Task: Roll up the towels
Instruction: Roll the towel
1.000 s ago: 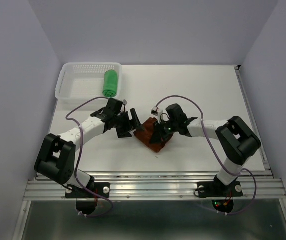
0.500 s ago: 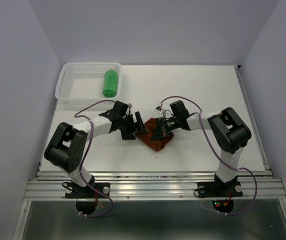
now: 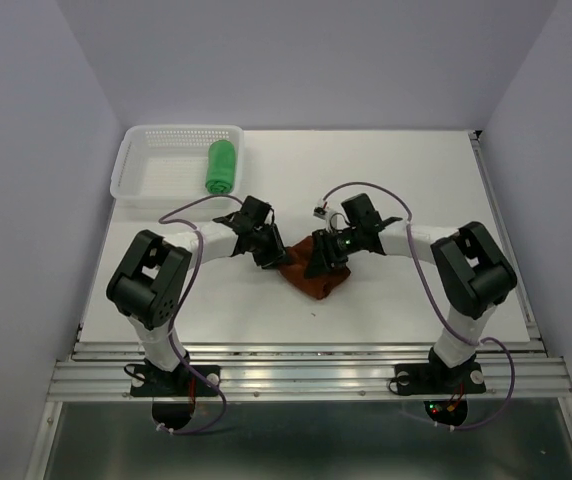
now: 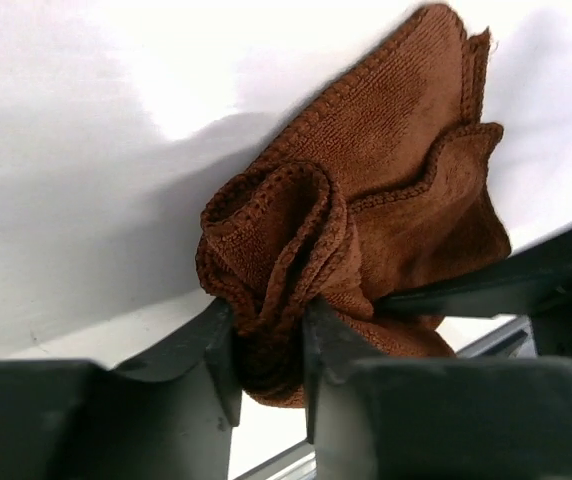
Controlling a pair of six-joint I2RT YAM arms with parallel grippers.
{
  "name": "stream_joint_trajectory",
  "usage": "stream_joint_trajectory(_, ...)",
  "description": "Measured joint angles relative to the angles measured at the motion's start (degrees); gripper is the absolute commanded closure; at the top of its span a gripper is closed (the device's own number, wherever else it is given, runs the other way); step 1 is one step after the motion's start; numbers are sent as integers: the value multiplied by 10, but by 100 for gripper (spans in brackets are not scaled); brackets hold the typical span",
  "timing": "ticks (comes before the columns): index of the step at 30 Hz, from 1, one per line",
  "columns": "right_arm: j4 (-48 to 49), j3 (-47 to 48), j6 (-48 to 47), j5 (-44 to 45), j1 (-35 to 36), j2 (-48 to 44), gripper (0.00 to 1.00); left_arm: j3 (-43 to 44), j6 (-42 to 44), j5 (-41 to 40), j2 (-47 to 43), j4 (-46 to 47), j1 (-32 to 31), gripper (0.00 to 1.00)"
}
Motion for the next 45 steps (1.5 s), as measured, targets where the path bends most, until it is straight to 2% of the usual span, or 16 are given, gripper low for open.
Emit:
stream_joint_trajectory(3, -32, 0, -32, 56, 12, -49, 35, 22, 3, -21, 3, -18, -8, 82)
stream_joint_trajectory(4, -46, 0, -45, 78, 21, -70, 28, 27, 3, -30, 3, -24, -10, 84)
stream_joint_trajectory(6, -65, 1, -60, 128, 47, -106, 25, 33, 4, -40, 3, -37, -14, 86)
stream_joint_trajectory(7, -72, 1, -70, 163, 66, -128, 0, 38, 5, -44, 3, -46, -15, 86)
stream_joint_trajectory(16, -47, -27, -135, 378, 225, -251, 0, 77, 22, -64, 12, -126, -19, 89)
stream_joint_trajectory(26, -26, -58, -206, 597, 339, -217, 0, 94, 37, -61, 12, -192, -19, 88)
stream_joint_trajectory(32, -19, -58, -249, 683, 400, -169, 0, 103, 40, -61, 14, -225, -19, 88)
stream_joint_trajectory(37, -20, -56, -268, 734, 421, -136, 8, 116, 40, -61, 22, -242, -19, 85)
stream_joint_trajectory(39, -20, -53, -271, 756, 425, -119, 18, 120, 40, -61, 22, -247, -20, 82)
stream_joint_trajectory(40, -20, -53, -273, 766, 425, -112, 24, 121, 40, -62, 22, -249, -20, 82)
stream_joint_trajectory(41, -19, -53, -275, 777, 426, -106, 47, 122, 40, -62, 22, -251, -20, 82)
stream_joint_trajectory(42, -20, -52, -276, 784, 428, -102, 58, 123, 40, -62, 22, -253, -20, 82)
stream_joint_trajectory(43, -20, -52, -276, 795, 429, -97, 59, 124, 40, -61, 22, -254, -20, 82)
stream_joint_trajectory(45, -19, -49, -268, 812, 431, -91, 72, 125, 40, -61, 22, -257, -21, 80)
